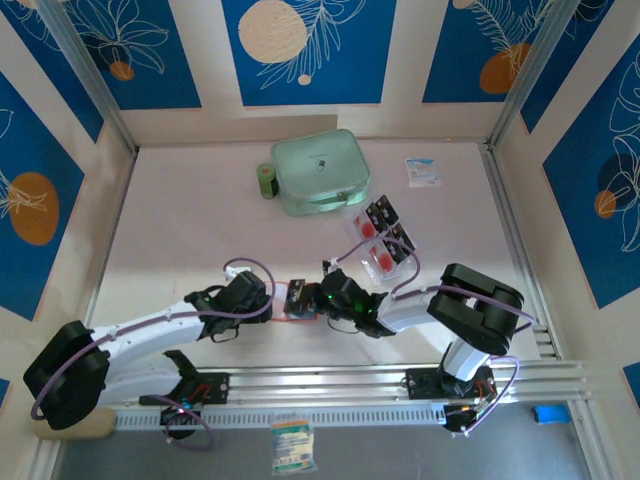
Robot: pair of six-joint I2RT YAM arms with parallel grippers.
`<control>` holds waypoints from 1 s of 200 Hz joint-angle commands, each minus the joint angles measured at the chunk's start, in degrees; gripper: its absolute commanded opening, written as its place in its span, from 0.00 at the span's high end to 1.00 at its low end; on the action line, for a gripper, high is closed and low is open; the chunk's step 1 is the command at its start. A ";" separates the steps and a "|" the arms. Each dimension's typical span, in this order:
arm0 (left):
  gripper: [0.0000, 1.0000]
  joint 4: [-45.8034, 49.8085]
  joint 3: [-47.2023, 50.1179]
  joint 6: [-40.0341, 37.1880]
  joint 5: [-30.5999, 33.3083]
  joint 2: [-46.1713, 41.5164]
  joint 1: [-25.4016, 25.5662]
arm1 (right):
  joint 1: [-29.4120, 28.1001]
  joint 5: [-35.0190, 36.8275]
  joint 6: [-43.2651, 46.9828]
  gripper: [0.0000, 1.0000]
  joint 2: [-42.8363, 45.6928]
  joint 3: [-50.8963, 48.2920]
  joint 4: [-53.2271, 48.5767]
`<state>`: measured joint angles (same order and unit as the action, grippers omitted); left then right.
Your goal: Put the credit cards into the card holder
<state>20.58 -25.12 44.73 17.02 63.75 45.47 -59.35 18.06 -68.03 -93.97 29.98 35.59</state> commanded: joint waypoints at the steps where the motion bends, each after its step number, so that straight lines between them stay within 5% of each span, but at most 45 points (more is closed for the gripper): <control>1: 0.16 0.62 0.72 0.87 -0.05 -0.73 -0.49 | -0.66 1.55 -0.93 1.00 -1.06 -0.32 0.82; 200: 0.16 0.95 -4.12 -1.42 1.58 6.35 -1.31 | -0.94 -0.04 -1.76 1.00 -4.29 0.49 2.70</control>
<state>20.56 -27.86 43.99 17.26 69.04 44.75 -60.01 17.80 -69.49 -97.08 30.00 39.11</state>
